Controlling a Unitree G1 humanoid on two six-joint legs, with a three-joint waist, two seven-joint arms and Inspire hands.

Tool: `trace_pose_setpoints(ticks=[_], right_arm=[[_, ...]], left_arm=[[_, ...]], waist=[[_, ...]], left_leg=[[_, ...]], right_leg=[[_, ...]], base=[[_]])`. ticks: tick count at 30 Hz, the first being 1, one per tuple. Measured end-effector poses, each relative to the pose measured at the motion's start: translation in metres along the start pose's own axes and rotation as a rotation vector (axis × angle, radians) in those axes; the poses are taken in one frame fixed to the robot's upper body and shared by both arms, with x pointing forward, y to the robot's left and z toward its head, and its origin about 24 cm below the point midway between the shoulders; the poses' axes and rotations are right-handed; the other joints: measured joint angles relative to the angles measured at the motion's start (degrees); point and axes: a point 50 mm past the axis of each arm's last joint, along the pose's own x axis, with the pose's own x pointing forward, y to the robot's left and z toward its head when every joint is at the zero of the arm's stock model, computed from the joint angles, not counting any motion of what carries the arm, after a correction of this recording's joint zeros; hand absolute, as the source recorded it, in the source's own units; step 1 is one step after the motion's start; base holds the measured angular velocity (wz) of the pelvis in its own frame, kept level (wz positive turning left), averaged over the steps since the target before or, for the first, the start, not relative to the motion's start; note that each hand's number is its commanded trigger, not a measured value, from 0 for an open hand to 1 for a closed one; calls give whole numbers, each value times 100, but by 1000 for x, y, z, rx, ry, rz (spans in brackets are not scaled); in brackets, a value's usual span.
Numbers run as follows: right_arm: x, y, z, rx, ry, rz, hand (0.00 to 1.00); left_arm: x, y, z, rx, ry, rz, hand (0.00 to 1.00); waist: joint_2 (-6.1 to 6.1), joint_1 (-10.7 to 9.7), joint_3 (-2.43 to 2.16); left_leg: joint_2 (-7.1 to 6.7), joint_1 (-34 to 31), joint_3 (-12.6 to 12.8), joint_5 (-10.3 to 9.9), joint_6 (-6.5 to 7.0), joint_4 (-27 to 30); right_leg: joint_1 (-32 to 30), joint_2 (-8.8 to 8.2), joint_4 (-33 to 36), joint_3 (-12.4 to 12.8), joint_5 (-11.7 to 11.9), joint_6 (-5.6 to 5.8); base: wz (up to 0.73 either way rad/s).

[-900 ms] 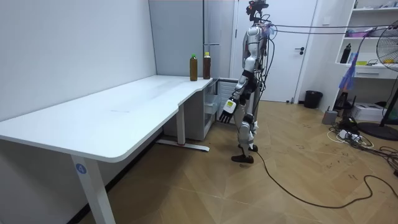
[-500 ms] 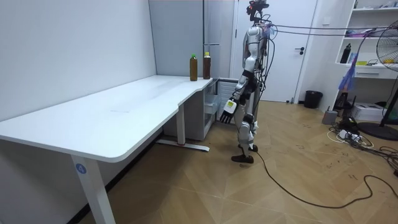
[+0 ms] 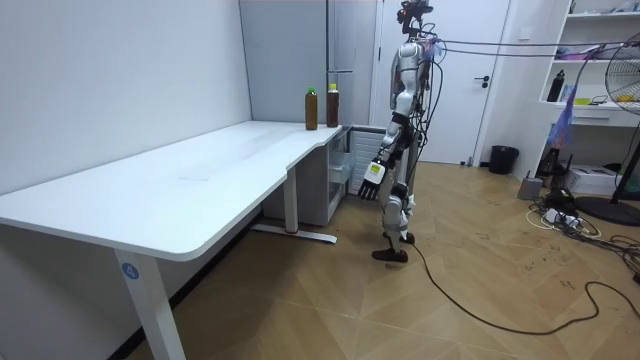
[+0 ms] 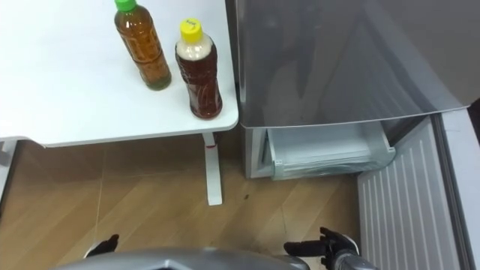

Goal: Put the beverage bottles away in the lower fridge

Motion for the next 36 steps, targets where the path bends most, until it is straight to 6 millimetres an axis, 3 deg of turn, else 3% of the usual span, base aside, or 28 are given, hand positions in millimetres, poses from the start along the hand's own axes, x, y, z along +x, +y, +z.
trace_pose_setpoints(ticks=[8, 13, 23, 29, 30, 36], right_arm=[[0, -1, -2, 16, 7, -4, 0], [-1, -1, -8, 30, 23, -18, 0], [-2, -4, -15, 42, 44, -41, 0], [-3, -5, -16, 42, 47, -50, 0], [-3, -6, -16, 42, 46, -53, 0], [-3, -8, -15, 57, 31, -58, 0]], left_arm=[[0, -4, -3, -172, 24, 13, 0], [-2, -2, -15, -327, 73, 61, 0], [-4, 8, -27, -508, 124, 179, 0], [-5, 14, -24, -608, 130, 263, 0], [-5, 15, -24, -628, 131, 287, 0], [-8, 40, -11, -804, 70, 469, 0]], waist=[[16, 14, 1], [1, 37, 4], [32, 258, -18], [80, 265, -6], [81, 270, 24], [104, 299, 12]], left_leg=[[-21, 4, -85, 0, 1, 9], [-37, 38, -148, -1, 1, -1], [-70, 43, -211, -11, 19, 14], [-79, 77, -299, -14, 23, 68], [-77, 110, -302, -20, 22, 72], [-74, 143, -304, -30, 20, 96]], right_leg=[[56, -14, -48, -64, 0, 0], [129, -25, -83, -156, -11, 3], [165, -48, -75, -159, -21, 17], [288, -54, -77, -317, -21, 18], [329, -53, -79, -319, -22, 19], [319, -58, -63, -312, -73, 10]], base=[[5], [5], [2], [10], [0], [0]])
